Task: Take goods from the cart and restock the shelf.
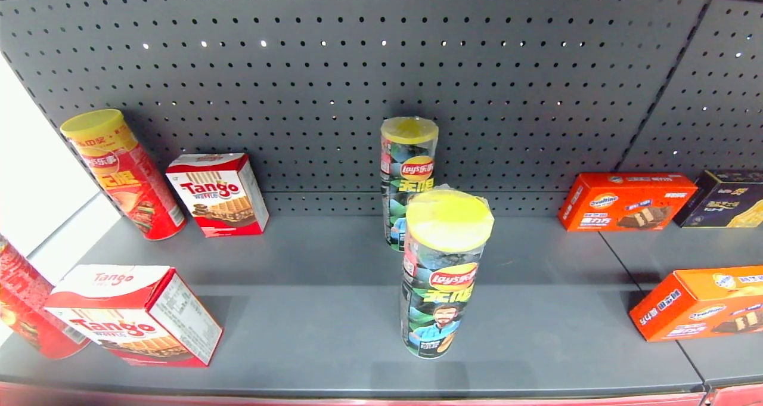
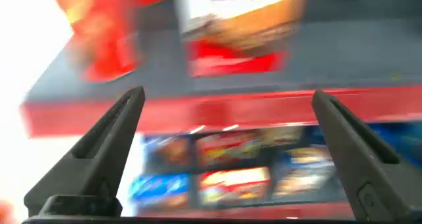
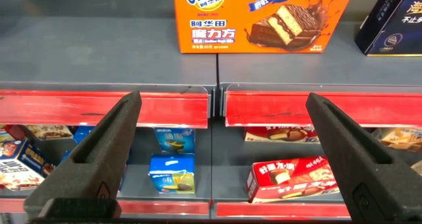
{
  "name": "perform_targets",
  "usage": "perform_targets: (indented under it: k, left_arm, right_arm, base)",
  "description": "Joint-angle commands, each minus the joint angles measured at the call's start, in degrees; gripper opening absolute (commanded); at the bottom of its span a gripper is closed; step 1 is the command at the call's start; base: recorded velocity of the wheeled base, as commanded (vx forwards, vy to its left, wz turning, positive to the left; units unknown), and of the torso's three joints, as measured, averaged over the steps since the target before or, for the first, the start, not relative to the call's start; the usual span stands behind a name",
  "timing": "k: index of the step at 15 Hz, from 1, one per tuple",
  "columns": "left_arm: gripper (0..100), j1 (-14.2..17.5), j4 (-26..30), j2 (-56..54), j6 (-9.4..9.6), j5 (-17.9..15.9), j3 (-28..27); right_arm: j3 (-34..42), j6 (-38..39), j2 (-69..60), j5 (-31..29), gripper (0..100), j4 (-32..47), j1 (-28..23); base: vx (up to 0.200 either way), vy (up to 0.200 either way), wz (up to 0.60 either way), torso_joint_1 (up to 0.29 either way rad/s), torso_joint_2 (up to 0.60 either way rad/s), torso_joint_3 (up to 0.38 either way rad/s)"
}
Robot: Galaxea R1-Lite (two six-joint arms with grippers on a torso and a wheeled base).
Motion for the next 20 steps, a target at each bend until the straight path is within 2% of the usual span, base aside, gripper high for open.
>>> perform_targets:
  k: [1,2,11,12,13,14,16,17,20]
  left_arm:
    - [100,-0.05,0.68,-0.02,2.11,-4.09,0.00]
    - [100,-0.22,0.86,-0.02,2.64,-6.64,0.00]
    - [100,-0.22,0.86,-0.02,2.55,-6.90,0.00]
    - [100,-0.22,0.86,0.24,2.55,-6.90,0.00]
    - [100,-0.31,0.95,0.24,2.55,-6.90,0.00]
    - [100,-0.66,0.95,0.77,2.55,-6.99,0.00]
    - [100,-0.57,0.86,0.59,2.55,-6.99,0.00]
    - [100,-0.40,0.86,0.51,2.55,-6.99,0.00]
    - [100,-0.40,0.86,0.51,2.37,-6.99,0.00]
  right_arm:
    - [0.00,-0.02,0.09,0.02,100,-0.04,0.05]
    - [0.00,-0.02,0.09,0.02,100,-0.04,0.05]
    - [-0.62,-1.42,2.37,1.07,100,-0.57,0.49]
    - [-16.61,-1.25,18.72,1.69,100,-1.45,0.40]
    - [-23.03,-0.19,27.86,2.56,100,-0.31,1.54]
    - [-26.19,-0.37,31.73,4.32,100,-0.40,3.39]
    - [-27.60,-0.55,38.06,5.03,100,-2.51,6.90]
    - [-29.36,-1.78,44.30,5.11,100,-5.58,11.47]
    - [-34.80,-5.12,56.87,4.85,100,-9.10,19.74]
  base:
    - [0.000,0.000,0.00,0.000,0.00,0.000]
    - [0.000,0.000,0.00,0.000,0.00,0.000]
    - [0.000,0.000,0.00,0.000,0.00,0.000]
    - [0.000,0.000,0.00,0.000,0.00,0.000]
    - [0.000,0.000,0.00,0.000,0.00,0.000]
    - [0.000,0.000,0.00,0.000,0.00,0.000]
    - [0.000,0.000,0.00,0.000,0.00,0.000]
    - [0.000,0.000,0.00,0.000,0.00,0.000]
    - [0.000,0.000,0.00,0.000,0.00,0.000]
